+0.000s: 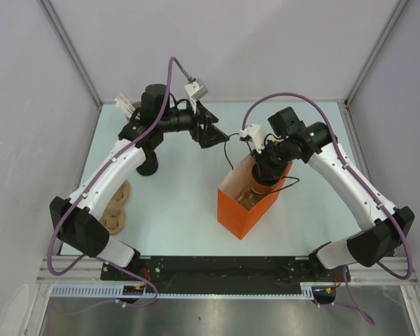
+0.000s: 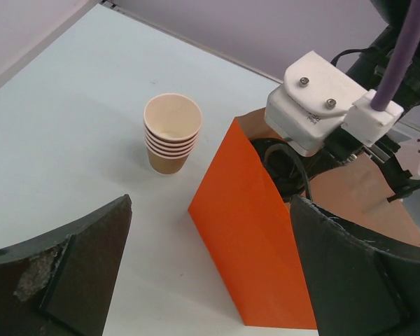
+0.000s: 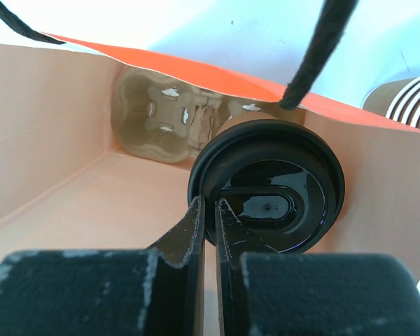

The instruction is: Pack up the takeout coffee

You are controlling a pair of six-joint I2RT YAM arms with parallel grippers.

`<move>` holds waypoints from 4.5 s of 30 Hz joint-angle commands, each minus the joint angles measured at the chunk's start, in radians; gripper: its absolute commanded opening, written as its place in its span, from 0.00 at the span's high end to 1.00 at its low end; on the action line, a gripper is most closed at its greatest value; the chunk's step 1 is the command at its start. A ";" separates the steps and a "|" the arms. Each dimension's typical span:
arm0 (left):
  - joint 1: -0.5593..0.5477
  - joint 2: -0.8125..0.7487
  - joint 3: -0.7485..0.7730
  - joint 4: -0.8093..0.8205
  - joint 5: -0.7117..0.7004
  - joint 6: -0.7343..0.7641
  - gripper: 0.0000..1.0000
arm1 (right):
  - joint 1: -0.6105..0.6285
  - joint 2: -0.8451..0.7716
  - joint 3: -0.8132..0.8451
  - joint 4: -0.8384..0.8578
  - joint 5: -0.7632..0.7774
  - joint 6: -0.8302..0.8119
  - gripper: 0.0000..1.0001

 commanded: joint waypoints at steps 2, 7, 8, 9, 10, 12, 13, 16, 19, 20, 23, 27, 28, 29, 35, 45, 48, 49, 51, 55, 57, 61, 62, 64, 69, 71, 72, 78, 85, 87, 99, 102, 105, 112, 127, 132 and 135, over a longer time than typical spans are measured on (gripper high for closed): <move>-0.003 -0.098 -0.016 0.091 -0.066 -0.050 0.00 | -0.012 -0.029 0.001 0.024 -0.017 -0.001 1.00; -0.003 -0.150 -0.056 0.124 -0.175 -0.055 0.01 | -0.010 -0.026 0.001 0.024 -0.025 -0.001 1.00; -0.003 -0.148 -0.053 0.127 -0.143 -0.056 0.01 | -0.010 -0.026 0.001 0.024 -0.025 -0.001 1.00; -0.003 -0.144 -0.055 0.137 -0.108 -0.062 0.00 | -0.010 -0.027 0.000 0.024 -0.025 -0.001 1.00; -0.003 -0.139 -0.058 0.157 -0.074 -0.075 0.01 | -0.010 -0.026 0.000 0.024 -0.023 -0.001 1.00; -0.006 -0.135 -0.075 0.205 0.006 -0.121 0.01 | -0.012 -0.029 -0.003 0.024 -0.022 -0.001 1.00; -0.014 -0.122 -0.075 0.205 0.017 -0.124 0.00 | -0.012 -0.031 -0.005 0.024 -0.020 -0.001 1.00; -0.032 -0.095 -0.061 0.162 0.001 -0.081 0.01 | -0.013 -0.037 -0.010 0.024 -0.022 0.000 1.00; -0.034 -0.072 -0.061 0.153 0.012 -0.070 0.01 | -0.015 -0.040 -0.014 0.024 -0.020 0.000 1.00; -0.034 -0.058 -0.061 0.153 0.018 -0.067 0.01 | -0.016 -0.041 -0.016 0.024 -0.022 0.000 1.00; -0.037 -0.033 -0.047 0.145 0.037 -0.066 0.03 | -0.019 -0.043 -0.016 0.024 -0.019 0.000 1.00; -0.040 -0.010 -0.032 0.133 0.029 -0.055 0.13 | -0.019 -0.041 -0.016 0.016 -0.019 -0.001 1.00; -0.040 -0.009 -0.030 0.135 0.021 -0.053 0.16 | -0.019 -0.041 -0.016 0.012 -0.017 -0.001 1.00; -0.040 -0.004 -0.027 0.131 0.021 -0.055 0.23 | -0.019 -0.038 -0.016 0.008 -0.016 -0.001 1.00; -0.040 0.003 -0.029 0.141 0.024 -0.061 0.29 | -0.016 -0.035 -0.034 -0.007 -0.016 -0.006 1.00; -0.043 -0.001 -0.033 0.147 0.015 -0.073 0.42 | -0.013 -0.018 -0.054 -0.001 -0.007 -0.004 1.00; -0.043 -0.007 -0.041 0.148 0.001 -0.072 0.48 | -0.005 -0.014 -0.053 -0.025 0.000 -0.012 1.00; -0.043 -0.007 -0.044 0.150 -0.008 -0.070 0.53 | -0.005 -0.012 -0.054 -0.042 0.001 -0.015 1.00; -0.043 -0.009 -0.044 0.151 -0.017 -0.072 0.58 | -0.001 -0.003 -0.054 -0.062 0.006 -0.020 1.00; -0.043 -0.007 -0.043 0.150 -0.055 -0.073 0.69 | 0.004 0.011 -0.054 -0.081 0.015 -0.024 1.00; -0.043 -0.009 -0.046 0.147 -0.072 -0.075 0.72 | 0.005 0.018 -0.054 -0.096 0.021 -0.027 1.00; -0.043 -0.016 -0.052 0.139 -0.133 -0.076 0.80 | 0.011 0.029 -0.054 -0.117 0.026 -0.044 1.00; -0.043 -0.016 -0.052 0.136 -0.164 -0.078 0.81 | 0.011 0.031 -0.054 -0.122 0.026 -0.046 1.00; -0.043 -0.018 -0.052 0.130 -0.193 -0.078 0.84 | 0.013 0.035 -0.054 -0.130 0.029 -0.049 1.00; -0.043 -0.021 -0.055 0.124 -0.270 -0.076 0.90 | 0.018 0.037 -0.054 -0.151 0.039 -0.058 1.00; -0.043 -0.023 -0.055 0.121 -0.288 -0.076 0.92 | 0.018 0.037 -0.054 -0.156 0.042 -0.063 1.00; -0.043 -0.023 -0.056 0.121 -0.282 -0.078 0.93 | 0.018 0.038 -0.054 -0.156 0.044 -0.063 1.00; -0.034 -0.035 -0.079 0.202 -0.142 -0.150 0.38 | 0.019 0.040 -0.054 -0.148 0.039 -0.067 1.00; 0.017 -0.029 -0.157 0.478 0.159 -0.363 0.25 | 0.021 0.038 -0.054 -0.142 0.032 -0.064 1.00; 0.028 -0.030 -0.179 0.548 0.196 -0.439 0.25 | 0.021 0.038 -0.054 -0.140 0.029 -0.061 1.00; -0.001 0.008 -0.164 0.575 0.238 -0.426 0.26 | 0.021 0.037 -0.054 -0.134 0.024 -0.060 1.00; -0.011 0.031 -0.142 0.526 0.219 -0.394 0.27 | 0.021 0.038 -0.054 -0.136 0.026 -0.058 1.00; -0.014 0.046 -0.125 0.506 0.212 -0.380 0.27 | 0.021 0.035 -0.056 -0.136 0.023 -0.058 1.00; -0.040 0.074 -0.081 0.449 0.198 -0.339 0.28 | 0.022 0.032 -0.057 -0.136 0.021 -0.057 1.00; -0.057 0.103 -0.052 0.437 0.207 -0.329 0.75 | 0.024 0.023 -0.068 -0.133 0.020 -0.054 1.00; -0.069 0.106 -0.035 0.397 0.180 -0.302 1.00 | 0.024 0.022 -0.069 -0.134 0.021 -0.055 1.00; -0.069 0.086 -0.044 0.357 0.123 -0.274 1.00 | 0.024 0.023 -0.069 -0.139 0.026 -0.058 1.00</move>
